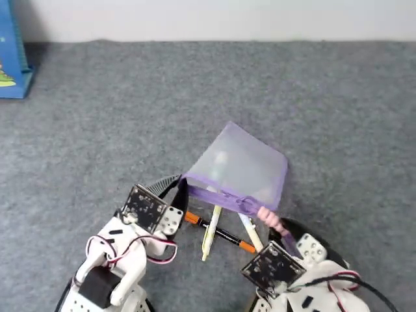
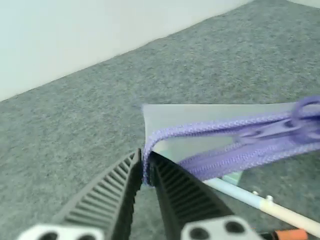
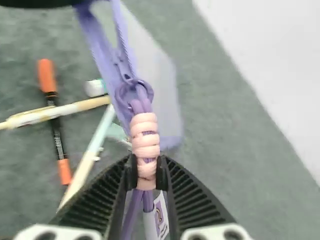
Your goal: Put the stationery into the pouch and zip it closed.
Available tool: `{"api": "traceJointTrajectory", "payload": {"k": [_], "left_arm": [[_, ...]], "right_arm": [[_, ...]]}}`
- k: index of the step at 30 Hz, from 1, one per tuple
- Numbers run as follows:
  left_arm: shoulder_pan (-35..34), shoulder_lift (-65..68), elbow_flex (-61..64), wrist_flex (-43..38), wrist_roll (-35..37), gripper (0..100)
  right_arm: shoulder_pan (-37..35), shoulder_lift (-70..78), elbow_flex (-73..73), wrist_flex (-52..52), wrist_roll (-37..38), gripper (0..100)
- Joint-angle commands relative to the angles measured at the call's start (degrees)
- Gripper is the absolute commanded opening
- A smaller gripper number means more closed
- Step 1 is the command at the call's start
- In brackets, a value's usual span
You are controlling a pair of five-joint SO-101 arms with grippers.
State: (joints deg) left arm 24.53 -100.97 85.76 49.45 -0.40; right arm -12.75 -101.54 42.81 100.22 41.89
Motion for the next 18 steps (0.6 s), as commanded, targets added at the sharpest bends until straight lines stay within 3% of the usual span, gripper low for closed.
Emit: {"api": "traceJointTrajectory", "payload": {"k": [1, 10, 18], "left_arm": [[-3.3, -0.6, -0.7, -0.8, -0.4, 1], [-10.5, -0.7, -6.8, 11.8, -0.4, 1], [-10.1, -0.7, -7.1, 14.9, -0.8, 1]], "right_arm": [[5.8, -0.9, -0.2, 2.2, 2.2, 0.9], [17.7, -1.3, -0.2, 2.3, 2.8, 0.9], [18.3, -1.3, -0.2, 2.3, 2.7, 0.9]]}}
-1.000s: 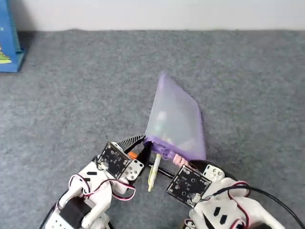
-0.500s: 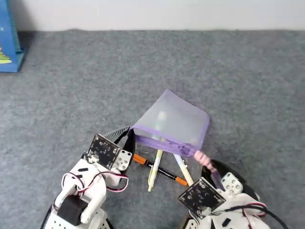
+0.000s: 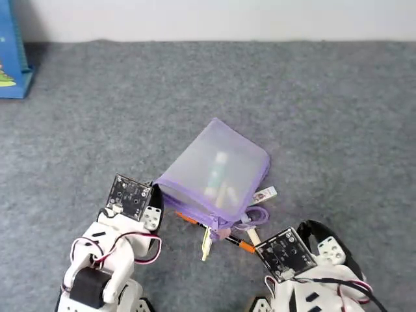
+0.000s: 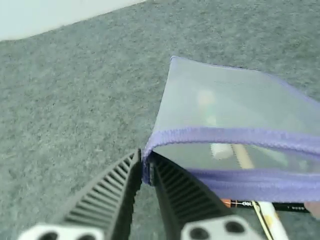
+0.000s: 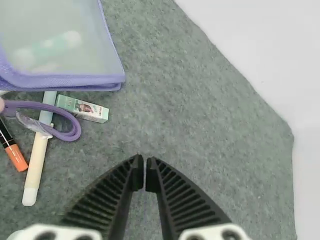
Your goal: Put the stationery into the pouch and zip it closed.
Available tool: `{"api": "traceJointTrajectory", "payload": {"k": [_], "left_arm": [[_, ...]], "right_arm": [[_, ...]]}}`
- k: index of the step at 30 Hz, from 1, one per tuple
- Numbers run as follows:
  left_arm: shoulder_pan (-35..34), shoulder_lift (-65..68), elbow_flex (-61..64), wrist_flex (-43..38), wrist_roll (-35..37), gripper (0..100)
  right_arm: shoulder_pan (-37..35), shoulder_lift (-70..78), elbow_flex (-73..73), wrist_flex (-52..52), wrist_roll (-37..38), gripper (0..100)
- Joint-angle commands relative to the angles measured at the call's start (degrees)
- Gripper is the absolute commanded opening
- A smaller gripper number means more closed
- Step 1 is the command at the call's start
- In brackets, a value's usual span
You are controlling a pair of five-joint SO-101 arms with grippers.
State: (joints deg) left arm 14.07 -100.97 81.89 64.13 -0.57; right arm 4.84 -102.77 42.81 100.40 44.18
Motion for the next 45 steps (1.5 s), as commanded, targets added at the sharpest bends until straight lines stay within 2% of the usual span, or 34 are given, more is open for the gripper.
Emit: {"api": "traceJointTrajectory", "payload": {"k": [1, 3, 6, 9, 11, 15, 22, 25, 29, 32, 38, 45], "left_arm": [[1.5, -0.7, -3.2, 0.2, -0.7, 2], [4.5, -0.7, -3.1, 0.5, -0.7, 3], [8.4, -0.7, -2.9, 1.1, -0.6, 11], [9.3, -0.6, -2.7, 1.3, -0.4, 20], [9.1, -0.6, -1.8, 0.6, -0.4, 21], [9.2, -0.5, 2.0, -2.6, -0.7, 20], [9.5, -0.6, 10.6, -12.4, -4.8, 9], [9.5, -0.6, 11.3, -13.5, -4.8, 2], [9.0, -0.6, 11.1, -12.8, -4.6, 1], [5.6, -0.6, 8.0, -9.8, -4.3, 1], [-2.6, -0.4, -4.9, 1.9, -0.9, 1], [-3.3, -0.4, -15.4, 8.7, -0.3, 1]], "right_arm": [[0.7, 0.0, -0.2, 2.2, 0.4, 0.9], [0.7, 0.0, -0.2, 2.2, 0.4, 0.9], [0.7, 0.0, -0.2, 2.2, 0.4, 0.9], [0.7, 0.0, -0.2, 2.2, 0.4, 0.9], [0.7, 0.0, -0.2, 2.2, 0.4, 0.9], [0.7, 0.0, -0.2, 2.2, 0.3, 0.9], [0.7, 0.0, -0.2, 2.2, 0.2, 0.9], [0.7, 0.0, -0.1, 2.2, 0.2, 0.9], [0.7, 0.0, -0.1, 2.2, 0.1, 0.9], [0.9, 0.0, -0.1, 2.2, 0.0, 0.9], [0.8, 0.3, -0.1, 2.2, -3.7, 0.9], [0.9, 0.0, -0.1, 2.2, -3.7, 0.9]]}}
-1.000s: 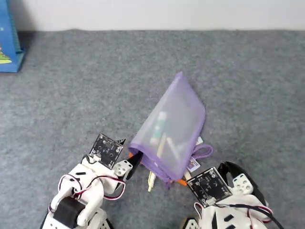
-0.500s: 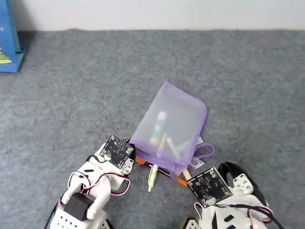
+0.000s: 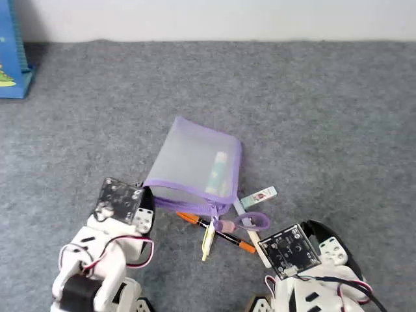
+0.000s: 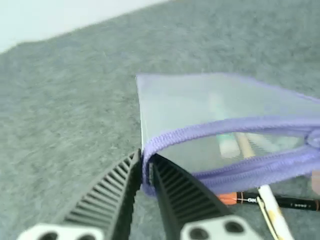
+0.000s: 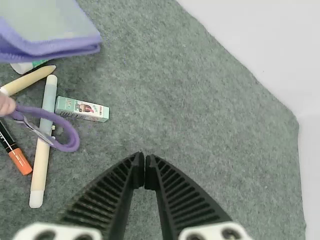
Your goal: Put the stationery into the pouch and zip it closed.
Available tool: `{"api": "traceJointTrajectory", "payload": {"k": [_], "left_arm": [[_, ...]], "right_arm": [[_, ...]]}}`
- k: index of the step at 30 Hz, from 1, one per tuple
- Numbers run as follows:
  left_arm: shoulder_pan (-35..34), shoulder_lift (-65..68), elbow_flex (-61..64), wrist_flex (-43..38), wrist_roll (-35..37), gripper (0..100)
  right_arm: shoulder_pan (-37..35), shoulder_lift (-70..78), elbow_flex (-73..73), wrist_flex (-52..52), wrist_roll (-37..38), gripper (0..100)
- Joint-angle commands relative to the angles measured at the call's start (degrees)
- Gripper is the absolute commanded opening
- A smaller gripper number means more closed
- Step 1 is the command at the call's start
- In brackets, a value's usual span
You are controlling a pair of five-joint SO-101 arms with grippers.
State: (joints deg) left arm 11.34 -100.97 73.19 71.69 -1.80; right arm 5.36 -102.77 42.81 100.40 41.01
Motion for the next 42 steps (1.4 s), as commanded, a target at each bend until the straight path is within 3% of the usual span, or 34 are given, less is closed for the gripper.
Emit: {"api": "traceJointTrajectory", "payload": {"k": [1, 17, 25, 37, 42], "left_arm": [[-0.6, -0.4, -8.5, 1.9, 1.0, 1], [-2.5, 0.1, -28.1, 15.2, 0.8, 1], [-2.6, 18.2, -36.1, 20.5, 0.9, 1], [-2.6, 29.8, -40.0, 20.5, 3.1, 1], [-4.3, 33.0, -40.0, 18.3, 3.3, 1]], "right_arm": [[0.5, 0.0, -0.1, 2.2, -0.5, 0.9], [0.7, 0.6, -0.1, 1.9, -0.9, 0.9], [0.7, 0.6, 3.7, -0.4, -0.5, 0.9], [0.7, 2.2, 9.5, -6.7, -4.5, 1.0], [0.8, 18.5, 6.4, -8.6, -8.3, 1.1]]}}
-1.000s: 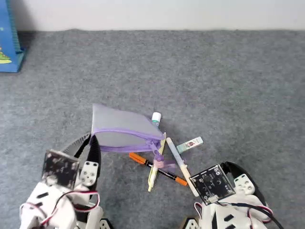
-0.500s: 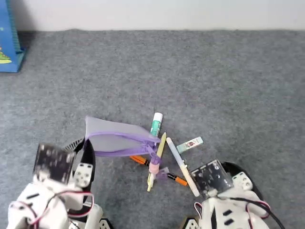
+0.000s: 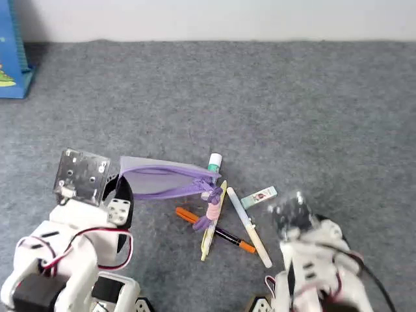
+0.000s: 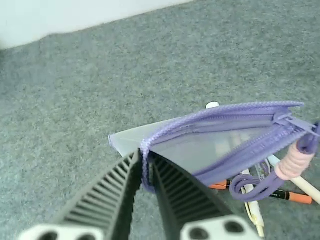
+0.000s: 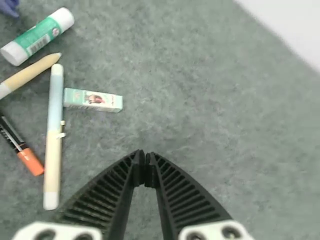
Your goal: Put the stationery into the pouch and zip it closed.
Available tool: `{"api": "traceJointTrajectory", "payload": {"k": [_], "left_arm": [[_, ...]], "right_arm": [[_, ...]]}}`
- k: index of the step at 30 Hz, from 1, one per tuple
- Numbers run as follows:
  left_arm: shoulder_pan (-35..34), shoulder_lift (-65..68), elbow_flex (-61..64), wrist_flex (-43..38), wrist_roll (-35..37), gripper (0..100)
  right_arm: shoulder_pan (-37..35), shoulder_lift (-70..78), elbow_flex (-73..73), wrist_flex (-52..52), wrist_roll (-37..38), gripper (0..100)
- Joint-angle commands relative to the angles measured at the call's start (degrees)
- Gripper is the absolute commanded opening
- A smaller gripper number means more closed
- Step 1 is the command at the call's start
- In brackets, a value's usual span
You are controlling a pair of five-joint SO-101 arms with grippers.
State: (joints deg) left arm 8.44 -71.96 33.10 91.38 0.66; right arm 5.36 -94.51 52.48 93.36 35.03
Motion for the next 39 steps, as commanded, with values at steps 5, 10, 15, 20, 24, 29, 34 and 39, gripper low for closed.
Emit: {"api": "traceJointTrajectory", "payload": {"k": [5, 10, 15, 20, 24, 29, 34, 39], "left_arm": [[-5.2, 4.7, 0.1, -3.5, 0.9, 1], [-5.5, 4.7, 0.3, -3.4, 0.9, 1], [-5.5, 4.7, 0.6, -3.3, 0.9, 1], [-5.3, 4.5, 3.0, -3.7, 0.9, 1], [-5.5, 4.5, 3.3, -4.7, 0.9, 1], [-5.5, 4.5, 3.3, -4.7, 0.9, 1], [-5.5, 4.5, 3.3, -4.7, 0.9, 1], [-5.5, 4.5, 3.3, -4.7, 0.9, 1]], "right_arm": [[0.2, 31.9, -13.2, -2.5, -6.1, 1.2], [-0.5, 46.6, -16.0, -8.3, -11.0, 5.4], [-3.3, 57.3, -15.9, -12.6, -24.0, 11.7], [-7.5, 64.7, -15.6, -18.1, -29.4, 11.5], [-12.0, 70.5, -12.6, -24.9, -29.7, 11.7], [-12.4, 77.2, -12.6, -32.9, -45.2, 11.9], [-14.3, 81.6, -12.7, -39.0, -56.9, 11.9], [-15.5, 84.5, -12.7, -41.9, -63.2, 11.9]]}}
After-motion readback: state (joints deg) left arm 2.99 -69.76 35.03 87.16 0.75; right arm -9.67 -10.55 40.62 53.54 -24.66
